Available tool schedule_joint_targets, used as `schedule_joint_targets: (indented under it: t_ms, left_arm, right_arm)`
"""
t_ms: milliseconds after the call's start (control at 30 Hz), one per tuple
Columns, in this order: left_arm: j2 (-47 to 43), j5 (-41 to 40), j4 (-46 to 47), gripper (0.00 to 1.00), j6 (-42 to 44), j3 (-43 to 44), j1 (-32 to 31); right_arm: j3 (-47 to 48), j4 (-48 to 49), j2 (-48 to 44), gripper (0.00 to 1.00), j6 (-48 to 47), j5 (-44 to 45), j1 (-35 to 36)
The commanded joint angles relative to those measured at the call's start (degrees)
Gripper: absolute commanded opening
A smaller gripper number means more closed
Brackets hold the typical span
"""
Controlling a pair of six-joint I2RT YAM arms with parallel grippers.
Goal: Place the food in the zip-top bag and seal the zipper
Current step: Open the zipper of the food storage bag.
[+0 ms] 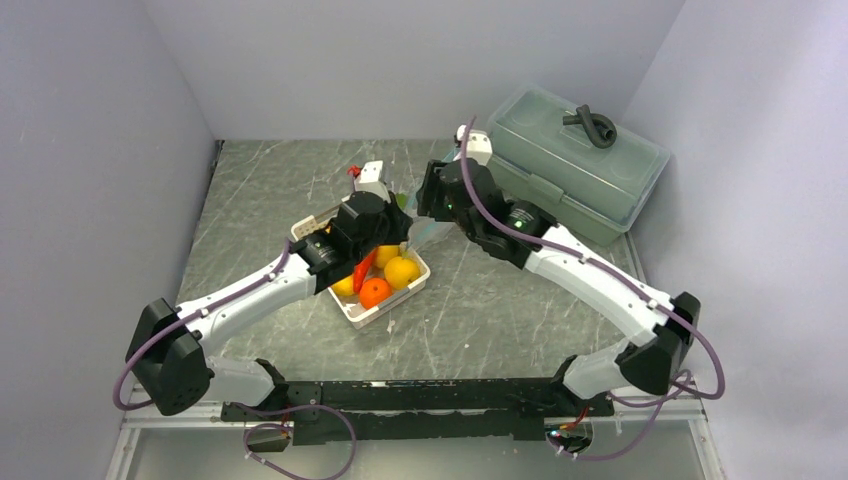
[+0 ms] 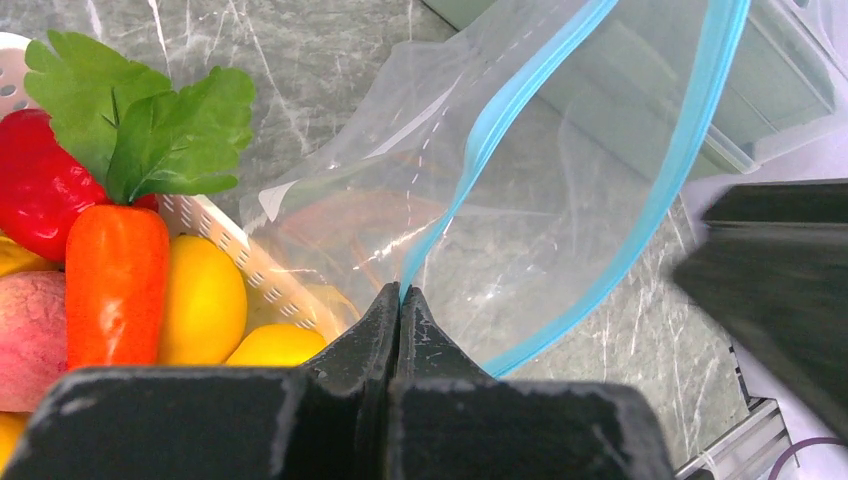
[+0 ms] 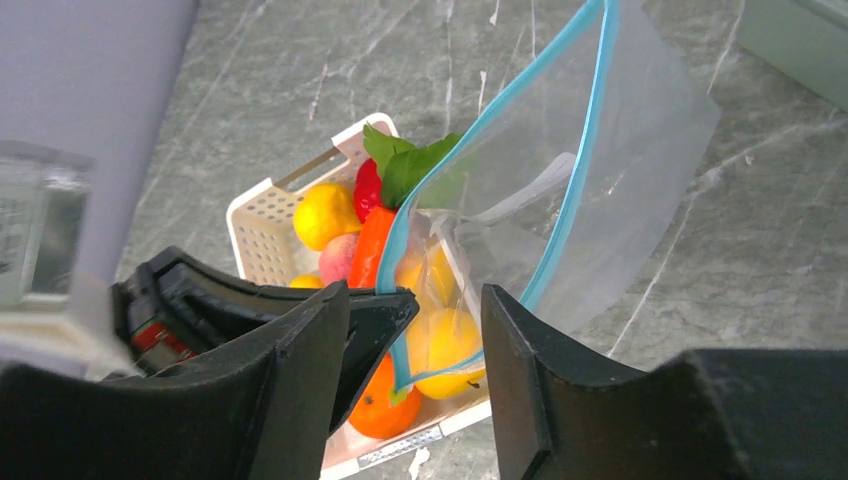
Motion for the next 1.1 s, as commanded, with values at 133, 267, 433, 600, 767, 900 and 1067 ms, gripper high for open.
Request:
schedule_joint_targets:
  t_ms: [133, 267, 433, 600, 767, 900, 1067]
  left_arm:
    - [-2.07, -1.59, 0.10, 0.00, 1.26, 0.24, 0.16]
    - [-2.39, -1.41, -0.09, 0.00, 1.39, 0.20, 0.19]
    - [-2.98, -0.92, -0.29, 0.00, 1.15, -0.02, 0.14]
    - [-3.17, 0.16, -0.28, 0.00, 0.47, -0.45, 0.11]
    - [-2.99, 1.70, 0.07, 0.00, -0.66, -1.12, 0.11]
    - [-3.28, 2.35, 0.71, 0.00, -1.37, -1.93, 0.13]
    - [-3.75, 1.94, 0.30, 0.00, -1.43, -1.92, 0.17]
  right_arm:
    - [-2.55, -4.08, -7.58, 0.59, 0.26, 2.33, 0.14]
    - [-4.38, -5.37, -8.76, 0.61, 1.03, 3.62, 0.06]
    - [-4.91, -6.36, -7.41, 0.62, 2.62, 4.55, -0.19]
    - [-4.81, -4.89, -4.82, 0.63, 4.15, 4.58, -0.93]
    - [-3.36, -4.06, -1.25, 0.63, 4.96, 4.63, -2.14]
    - [-3.24, -2.86, 0.89, 0.61, 5.34, 3.53, -3.47]
    - [-3.37, -3.02, 1.99, 0.49, 5.38, 2.80, -3.56]
